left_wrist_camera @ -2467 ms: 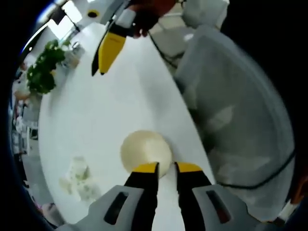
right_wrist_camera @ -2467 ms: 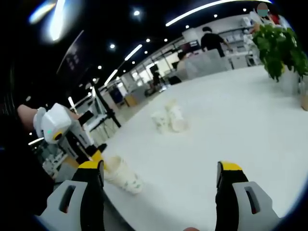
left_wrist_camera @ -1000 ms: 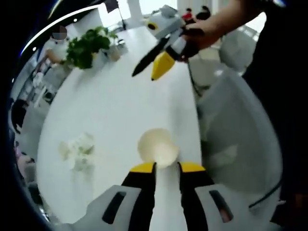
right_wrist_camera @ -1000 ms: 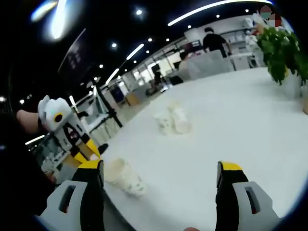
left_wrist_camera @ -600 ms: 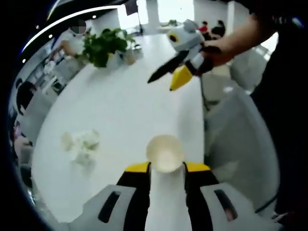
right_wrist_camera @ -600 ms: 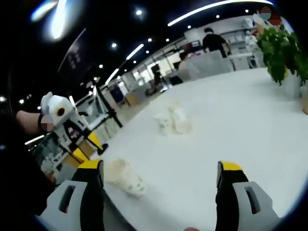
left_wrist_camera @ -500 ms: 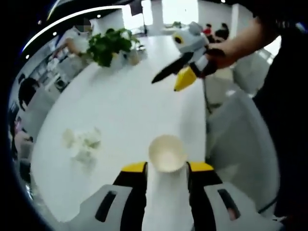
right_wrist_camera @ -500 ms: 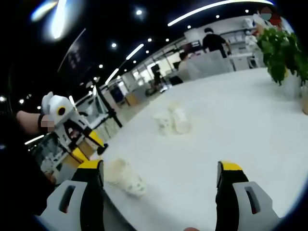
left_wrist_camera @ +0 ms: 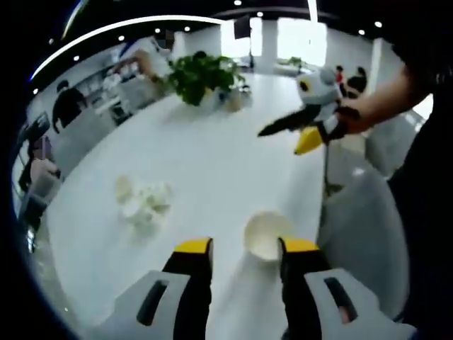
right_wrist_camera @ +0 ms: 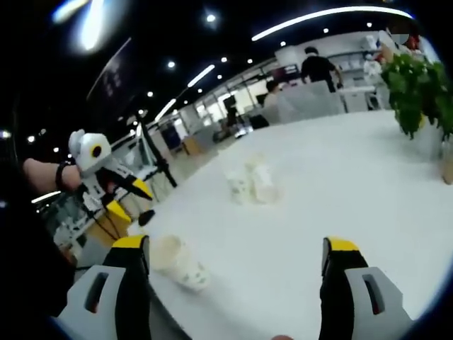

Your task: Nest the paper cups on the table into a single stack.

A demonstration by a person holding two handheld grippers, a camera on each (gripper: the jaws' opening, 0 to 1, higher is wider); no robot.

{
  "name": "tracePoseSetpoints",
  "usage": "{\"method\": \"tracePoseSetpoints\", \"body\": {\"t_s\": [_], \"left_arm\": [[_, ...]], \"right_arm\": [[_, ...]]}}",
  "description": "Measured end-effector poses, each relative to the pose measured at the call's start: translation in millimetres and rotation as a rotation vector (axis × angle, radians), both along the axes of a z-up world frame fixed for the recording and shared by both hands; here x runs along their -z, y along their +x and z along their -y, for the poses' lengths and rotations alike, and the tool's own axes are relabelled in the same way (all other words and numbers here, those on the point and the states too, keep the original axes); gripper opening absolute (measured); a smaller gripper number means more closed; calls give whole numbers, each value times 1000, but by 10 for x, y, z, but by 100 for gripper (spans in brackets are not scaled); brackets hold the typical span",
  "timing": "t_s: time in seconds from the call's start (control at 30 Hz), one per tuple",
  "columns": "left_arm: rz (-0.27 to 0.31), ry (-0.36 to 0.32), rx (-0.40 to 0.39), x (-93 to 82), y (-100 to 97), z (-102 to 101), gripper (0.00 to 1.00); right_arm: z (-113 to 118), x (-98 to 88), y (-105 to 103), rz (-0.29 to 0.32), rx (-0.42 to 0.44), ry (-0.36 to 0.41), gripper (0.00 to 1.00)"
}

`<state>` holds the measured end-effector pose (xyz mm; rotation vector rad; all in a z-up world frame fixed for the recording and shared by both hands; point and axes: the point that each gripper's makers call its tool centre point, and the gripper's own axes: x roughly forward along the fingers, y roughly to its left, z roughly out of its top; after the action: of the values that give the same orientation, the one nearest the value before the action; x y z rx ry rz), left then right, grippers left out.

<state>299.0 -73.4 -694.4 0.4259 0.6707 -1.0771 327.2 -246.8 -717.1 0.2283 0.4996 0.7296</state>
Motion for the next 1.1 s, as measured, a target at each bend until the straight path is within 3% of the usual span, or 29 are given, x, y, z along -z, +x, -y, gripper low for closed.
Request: {"method": "tracePoseSetpoints", "body": {"t_s": [0.23, 0.43, 0.67, 0.87, 1.1], "left_arm": [[18, -98, -134, -95, 187, -145, 37], [38, -110, -175, -77, 266, -259, 38], [13, -234, -294, -135, 456, -314, 41], [15, -248, -310, -111, 533, -354, 45], [22, -310, -350, -89, 618, -386, 53]], "right_arm": [[68, -14, 41, 19, -9, -51, 100], [111, -50, 76, 68, -38, -126, 100], [143, -97, 131, 111, -41, -160, 100], [136, -105, 134, 121, -60, -177, 100], [170, -106, 156, 107, -63, -182, 100]]}}
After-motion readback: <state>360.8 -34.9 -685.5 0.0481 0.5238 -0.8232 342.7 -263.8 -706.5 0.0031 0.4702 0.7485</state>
